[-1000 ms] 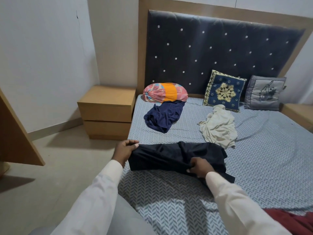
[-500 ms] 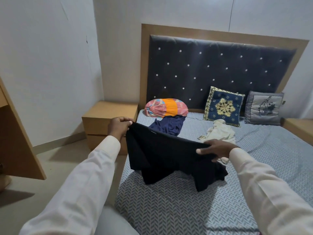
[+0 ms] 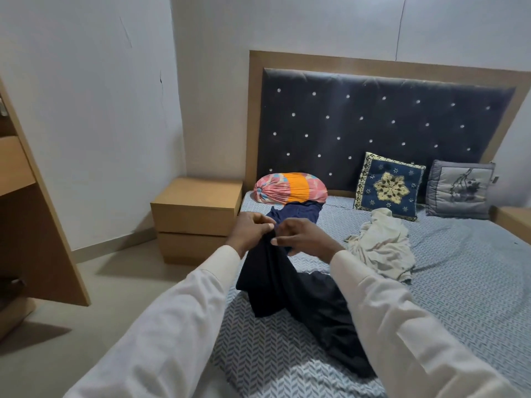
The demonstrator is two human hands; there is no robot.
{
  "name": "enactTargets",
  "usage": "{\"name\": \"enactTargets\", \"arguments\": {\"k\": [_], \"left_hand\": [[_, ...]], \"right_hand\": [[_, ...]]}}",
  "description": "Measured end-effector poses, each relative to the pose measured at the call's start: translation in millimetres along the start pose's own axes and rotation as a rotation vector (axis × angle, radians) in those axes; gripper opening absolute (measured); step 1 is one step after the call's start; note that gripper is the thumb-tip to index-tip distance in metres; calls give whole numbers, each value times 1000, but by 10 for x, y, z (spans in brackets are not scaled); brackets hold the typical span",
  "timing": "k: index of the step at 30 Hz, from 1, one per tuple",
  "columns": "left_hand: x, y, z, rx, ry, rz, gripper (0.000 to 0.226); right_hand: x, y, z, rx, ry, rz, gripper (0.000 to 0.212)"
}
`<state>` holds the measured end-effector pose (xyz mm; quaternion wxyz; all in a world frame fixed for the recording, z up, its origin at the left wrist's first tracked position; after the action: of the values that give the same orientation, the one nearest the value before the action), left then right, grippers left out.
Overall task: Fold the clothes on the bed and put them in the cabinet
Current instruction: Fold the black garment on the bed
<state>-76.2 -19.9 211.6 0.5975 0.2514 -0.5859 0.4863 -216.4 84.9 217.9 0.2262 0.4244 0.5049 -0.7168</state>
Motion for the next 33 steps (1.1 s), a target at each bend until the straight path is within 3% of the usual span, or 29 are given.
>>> {"name": "enactTargets", "arguments": {"k": [3,8,13,18,20,21,23,24,27,33], "left_hand": [[32,-9,-25,73,126,178,10],[-13,-76,-42,36,138,201,8],[-46,-98,-78,114,56,-34,11],[-181,-274,-5,197,-23,-177,14],[-256,-359,35,222,-60,-205,13],[-285,-392,48,226,-79,-218,12],[-326,-431,73,237,-96,-248,11],[-339,-444,80,245,-99,-261,12],[-356,-469,83,275,-124,-297,14],[-429,-568,104,397,-123,-298,14]], "right_hand": [[19,200,35,91,-24,33,12],[137,286,-19,204,-3,-41,18],[401,239,-105,52,34,-249,14],[1006,-16,-295,19,254,-435,17],[1229,-125,-383,-23,357,-349,28],[1341,-170,-448,-90,370,-428,36],[1494,-245,-506,-13,454,-378,38],[1604,-274,-509,56,358,-540,41],[1841,-363,-552,84,517,-576,46],[1936,-622,-657,309,522,-702,29]]}}
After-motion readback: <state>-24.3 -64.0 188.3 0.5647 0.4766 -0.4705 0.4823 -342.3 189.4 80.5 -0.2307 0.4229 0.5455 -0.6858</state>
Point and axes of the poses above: each hand's wrist, its own z-axis towards the middle knuckle, its own y-axis out of the palm, x = y × z, the point moved 1 cm from there along z, towards the middle knuckle, and after that the axes turned 9 degrees about x, right-handed, at the moved point
